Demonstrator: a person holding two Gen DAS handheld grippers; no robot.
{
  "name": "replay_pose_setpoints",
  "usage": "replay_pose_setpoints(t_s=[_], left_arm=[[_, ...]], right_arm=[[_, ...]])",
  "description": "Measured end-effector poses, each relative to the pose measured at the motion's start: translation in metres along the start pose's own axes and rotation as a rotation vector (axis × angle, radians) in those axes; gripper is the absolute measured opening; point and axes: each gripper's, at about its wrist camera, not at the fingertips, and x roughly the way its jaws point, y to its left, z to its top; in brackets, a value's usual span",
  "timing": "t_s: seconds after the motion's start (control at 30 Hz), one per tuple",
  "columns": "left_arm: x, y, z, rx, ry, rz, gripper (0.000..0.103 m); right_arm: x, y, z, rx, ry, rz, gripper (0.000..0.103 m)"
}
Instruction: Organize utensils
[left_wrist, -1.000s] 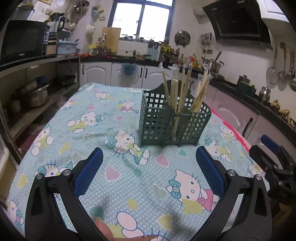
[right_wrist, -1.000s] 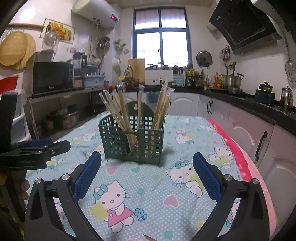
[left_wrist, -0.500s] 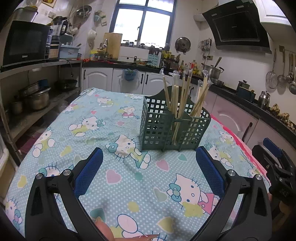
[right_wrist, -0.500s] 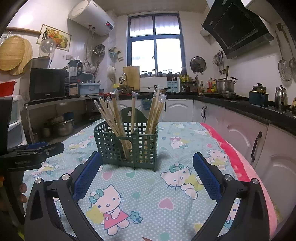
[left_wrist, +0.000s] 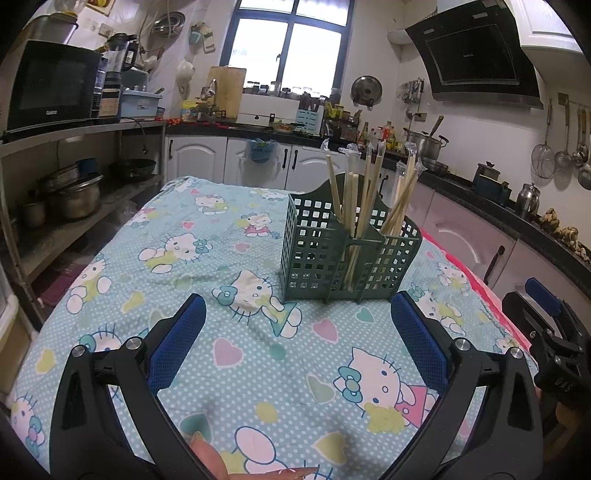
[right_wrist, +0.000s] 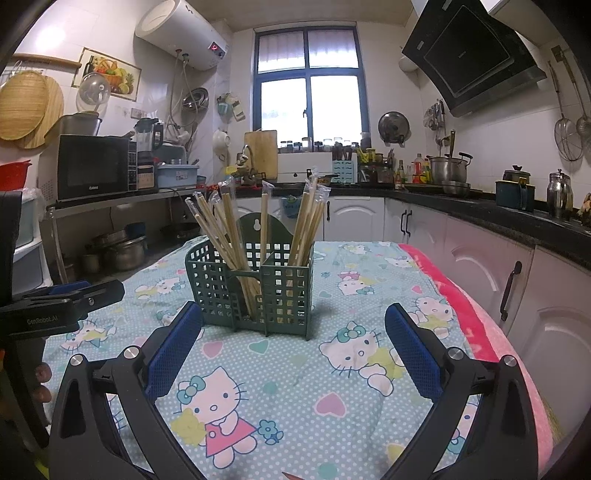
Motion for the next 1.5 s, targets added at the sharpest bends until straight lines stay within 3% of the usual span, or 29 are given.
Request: replay_pose_setpoints(t_s=[1.07, 1.27, 1.5], left_arm=[[-0.001, 0.001, 0.0, 0.0, -0.001, 0.017, 0.093], [0.004, 0.002, -0.002, -0.016, 0.033, 0.03, 0.093], [0.016, 0.012, -0.003, -0.053, 0.106, 0.104, 0.092]], right_arm=[[-0.002, -0.001, 0.0, -0.002, 0.001, -0.001, 0.097], [-0.002, -0.002, 0.0, -0.003, 0.001, -0.006, 0.096], [0.0, -0.008, 0.001, 0.015, 0.011, -0.032, 0.096]])
